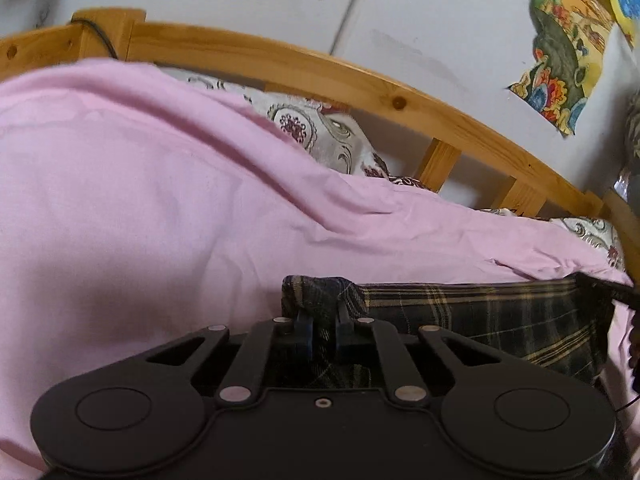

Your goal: Fold large clothes

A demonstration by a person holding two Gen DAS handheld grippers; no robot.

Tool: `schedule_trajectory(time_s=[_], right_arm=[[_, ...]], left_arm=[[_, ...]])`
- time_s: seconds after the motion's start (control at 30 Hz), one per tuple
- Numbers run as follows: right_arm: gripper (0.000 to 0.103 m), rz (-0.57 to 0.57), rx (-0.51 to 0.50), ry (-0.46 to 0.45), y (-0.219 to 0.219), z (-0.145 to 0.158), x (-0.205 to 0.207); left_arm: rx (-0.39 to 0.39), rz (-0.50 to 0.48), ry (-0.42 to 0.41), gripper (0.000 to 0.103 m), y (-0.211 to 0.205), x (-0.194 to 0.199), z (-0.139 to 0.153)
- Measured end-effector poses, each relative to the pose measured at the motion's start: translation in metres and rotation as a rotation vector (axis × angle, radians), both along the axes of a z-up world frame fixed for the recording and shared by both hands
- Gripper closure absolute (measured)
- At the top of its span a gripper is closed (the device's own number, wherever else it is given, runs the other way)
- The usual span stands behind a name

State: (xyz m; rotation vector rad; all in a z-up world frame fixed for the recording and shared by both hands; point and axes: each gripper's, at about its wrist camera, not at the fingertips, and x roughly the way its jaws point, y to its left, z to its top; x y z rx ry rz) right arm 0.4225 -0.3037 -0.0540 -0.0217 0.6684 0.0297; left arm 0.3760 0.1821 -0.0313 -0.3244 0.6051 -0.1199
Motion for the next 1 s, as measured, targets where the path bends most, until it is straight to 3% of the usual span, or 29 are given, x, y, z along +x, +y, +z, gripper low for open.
schedule_trajectory(time_s=[0.1, 0.17, 0.3, 0.47, 0.6, 0.8, 0.9, 1.0], right_arm=[[0.093, 0.005, 0.006, 0.01, 0.001, -0.002, -0.002], [0.074, 0.0, 0.02, 0.009, -0.001, 0.0, -0.005], [0.047, 0.022, 0.011, 0.008, -0.001, 0.006, -0.018], [0.009, 0.069, 0.008, -0.003, 0.01, 0.007, -0.057], [0.004, 0.097, -0.04, 0.0, 0.023, -0.004, -0.088], [0.003, 0.028, -0.139, 0.037, 0.023, -0.03, -0.1], [0.003, -0.03, -0.137, 0.041, 0.013, -0.033, -0.095], [0.003, -0.073, -0.085, 0.008, 0.001, -0.023, -0.097]], left_arm=[[-0.016, 0.004, 0.021, 0.08, 0.005, 0.003, 0.002], [-0.016, 0.013, 0.022, 0.071, 0.008, 0.003, 0.004], [-0.031, 0.012, 0.039, 0.07, 0.013, 0.003, 0.005], [-0.046, 0.0, 0.038, 0.032, 0.019, -0.013, 0.004], [0.009, -0.015, 0.07, 0.038, 0.013, -0.018, -0.004], [0.174, 0.039, 0.101, 0.057, 0.005, -0.017, -0.018], [0.149, 0.064, 0.115, 0.056, 0.007, -0.018, -0.017], [0.174, 0.083, 0.1, 0.037, 0.002, -0.026, -0.01]])
